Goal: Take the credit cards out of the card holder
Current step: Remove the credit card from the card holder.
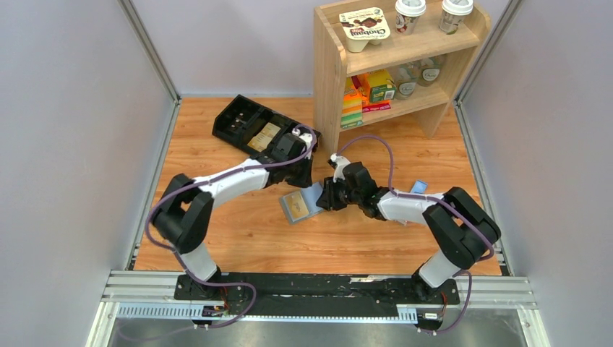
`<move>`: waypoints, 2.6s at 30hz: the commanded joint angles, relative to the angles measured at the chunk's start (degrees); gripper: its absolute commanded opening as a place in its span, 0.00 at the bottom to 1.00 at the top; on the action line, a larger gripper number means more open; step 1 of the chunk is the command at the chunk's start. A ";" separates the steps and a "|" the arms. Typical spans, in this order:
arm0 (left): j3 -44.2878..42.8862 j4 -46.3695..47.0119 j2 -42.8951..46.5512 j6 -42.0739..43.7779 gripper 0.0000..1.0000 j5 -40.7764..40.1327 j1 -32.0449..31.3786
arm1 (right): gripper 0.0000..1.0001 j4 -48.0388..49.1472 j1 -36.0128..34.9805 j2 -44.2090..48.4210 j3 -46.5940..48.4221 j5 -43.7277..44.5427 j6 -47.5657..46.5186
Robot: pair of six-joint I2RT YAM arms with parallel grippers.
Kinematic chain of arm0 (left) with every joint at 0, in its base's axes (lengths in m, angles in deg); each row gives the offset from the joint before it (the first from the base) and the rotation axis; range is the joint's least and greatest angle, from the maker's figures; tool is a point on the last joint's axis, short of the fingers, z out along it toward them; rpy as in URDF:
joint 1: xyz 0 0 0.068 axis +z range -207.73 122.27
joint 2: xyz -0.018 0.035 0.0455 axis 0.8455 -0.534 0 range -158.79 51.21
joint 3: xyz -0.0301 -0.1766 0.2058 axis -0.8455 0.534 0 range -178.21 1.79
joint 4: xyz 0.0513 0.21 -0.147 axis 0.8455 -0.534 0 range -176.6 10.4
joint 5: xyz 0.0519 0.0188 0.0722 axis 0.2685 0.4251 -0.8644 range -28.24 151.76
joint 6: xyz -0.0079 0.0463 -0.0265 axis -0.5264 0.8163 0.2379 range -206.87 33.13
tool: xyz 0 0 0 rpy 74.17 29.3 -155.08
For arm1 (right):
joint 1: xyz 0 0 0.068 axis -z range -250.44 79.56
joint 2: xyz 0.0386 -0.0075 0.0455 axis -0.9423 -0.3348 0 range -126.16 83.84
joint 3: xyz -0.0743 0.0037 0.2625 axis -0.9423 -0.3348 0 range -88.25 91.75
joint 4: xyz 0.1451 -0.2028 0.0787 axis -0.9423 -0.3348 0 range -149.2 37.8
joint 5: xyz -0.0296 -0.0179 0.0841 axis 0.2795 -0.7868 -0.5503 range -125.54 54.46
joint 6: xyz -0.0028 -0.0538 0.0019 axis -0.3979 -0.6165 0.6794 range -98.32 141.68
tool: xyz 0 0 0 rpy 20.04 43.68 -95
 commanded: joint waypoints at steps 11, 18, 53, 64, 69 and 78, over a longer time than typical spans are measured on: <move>16.89 0.49 17.74 -2.62 0.16 -6.65 3.82 | 0.32 6.46 0.49 -9.27 10.23 -6.36 4.65; 18.84 1.28 14.05 -2.01 0.14 -6.21 4.00 | 0.36 8.93 0.49 -14.55 11.81 -8.56 7.56; 15.50 -1.01 5.87 3.18 0.11 -7.44 1.45 | 0.10 8.58 -0.30 -17.36 13.40 -20.25 12.13; 16.55 -0.39 5.61 3.53 0.11 -6.65 0.57 | 0.15 8.75 -0.04 -20.18 14.72 -23.94 14.50; 17.26 -1.62 5.87 3.71 0.06 -7.53 0.57 | 0.13 12.88 2.59 -19.04 12.35 -26.31 16.87; 17.70 -1.80 4.99 4.06 0.00 -5.95 0.57 | 0.10 23.59 6.02 -19.38 7.08 -31.67 21.97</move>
